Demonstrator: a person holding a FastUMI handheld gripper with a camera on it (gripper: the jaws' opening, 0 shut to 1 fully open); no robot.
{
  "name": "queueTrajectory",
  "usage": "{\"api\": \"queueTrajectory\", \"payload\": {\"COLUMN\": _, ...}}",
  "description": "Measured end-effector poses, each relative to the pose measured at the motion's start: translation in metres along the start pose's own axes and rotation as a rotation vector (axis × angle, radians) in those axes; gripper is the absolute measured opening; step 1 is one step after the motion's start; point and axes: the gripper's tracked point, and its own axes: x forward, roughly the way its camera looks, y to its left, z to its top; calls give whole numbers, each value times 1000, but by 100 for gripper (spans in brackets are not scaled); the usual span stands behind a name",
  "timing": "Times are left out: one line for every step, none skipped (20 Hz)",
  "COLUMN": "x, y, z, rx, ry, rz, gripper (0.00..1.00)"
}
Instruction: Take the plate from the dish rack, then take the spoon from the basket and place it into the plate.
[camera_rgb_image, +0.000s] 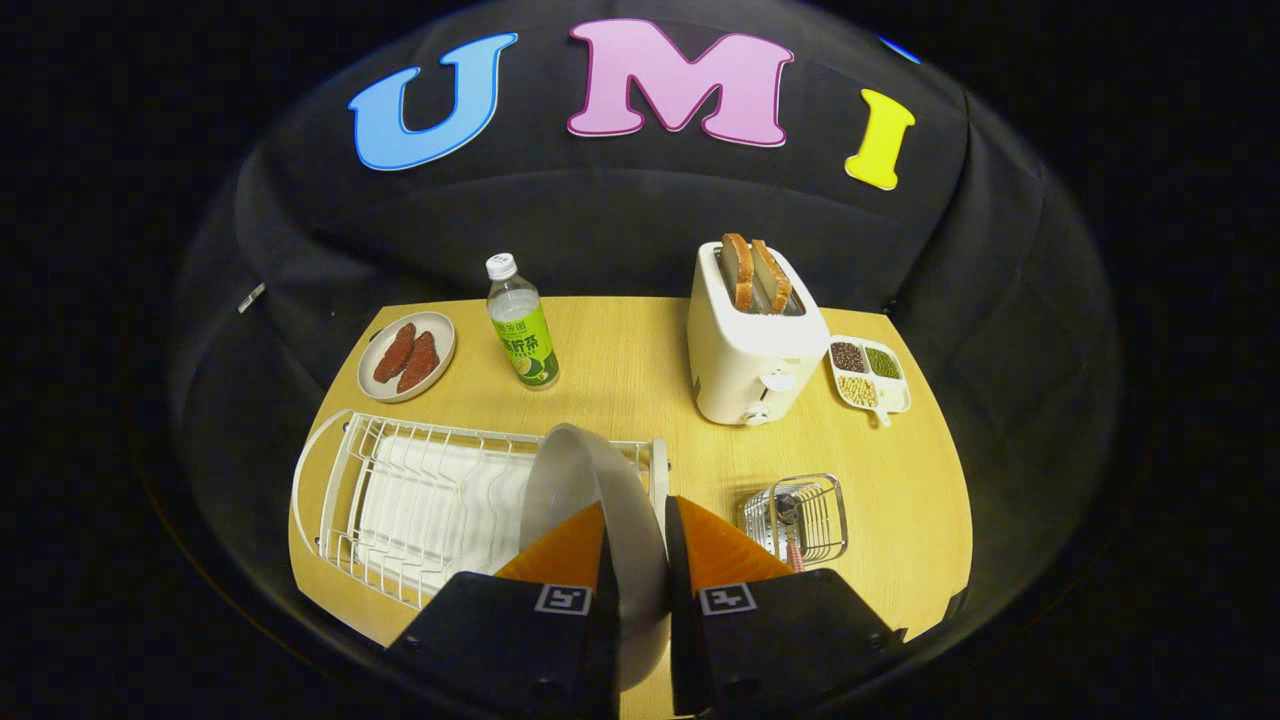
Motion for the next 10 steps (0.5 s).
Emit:
{"api": "queueTrajectory", "payload": {"x": -3, "y": -2, "z": 1, "rx": -1, "ry": -8, "rz": 11, "gripper": 24}}
{"api": "queueTrajectory", "payload": {"x": -9, "y": -2, "z": 0, "rx": 5, "ry": -11, "rz": 31, "gripper": 24}}
{"api": "queueTrajectory", "payload": {"x": -15, "y": -1, "z": 1, "rx": 14, "ry": -12, "rz": 59, "gripper": 24}}
{"api": "queueTrajectory", "payload": {"x": -21, "y": -3, "z": 1, "rx": 20, "ry": -17, "rz": 84, "gripper": 24}}
{"api": "queueTrajectory", "payload": {"x": -28, "y": -8, "z": 2, "rx": 28, "ry": -24, "rz": 99, "gripper": 24}}
{"api": "queueTrajectory", "payload": {"x": -35, "y": -12, "z": 1, "rx": 35, "ry": -32, "rz": 118, "gripper": 24}}
{"api": "queueTrajectory", "payload": {"x": -44, "y": -13, "z": 1, "rx": 43, "ry": -38, "rz": 148, "gripper": 24}}
{"api": "queueTrajectory", "payload": {"x": -54, "y": -14, "z": -2, "rx": 51, "ry": -40, "rz": 180, "gripper": 24}}
{"api": "queueTrajectory", "payload": {"x": -65, "y": -15, "z": -5, "rx": 51, "ry": -48, "rz": 207, "gripper": 24}}
{"api": "queueTrajectory", "payload": {"x": -75, "y": -20, "z": -7, "rx": 46, "ry": -60, "rz": 224, "gripper": 24}}
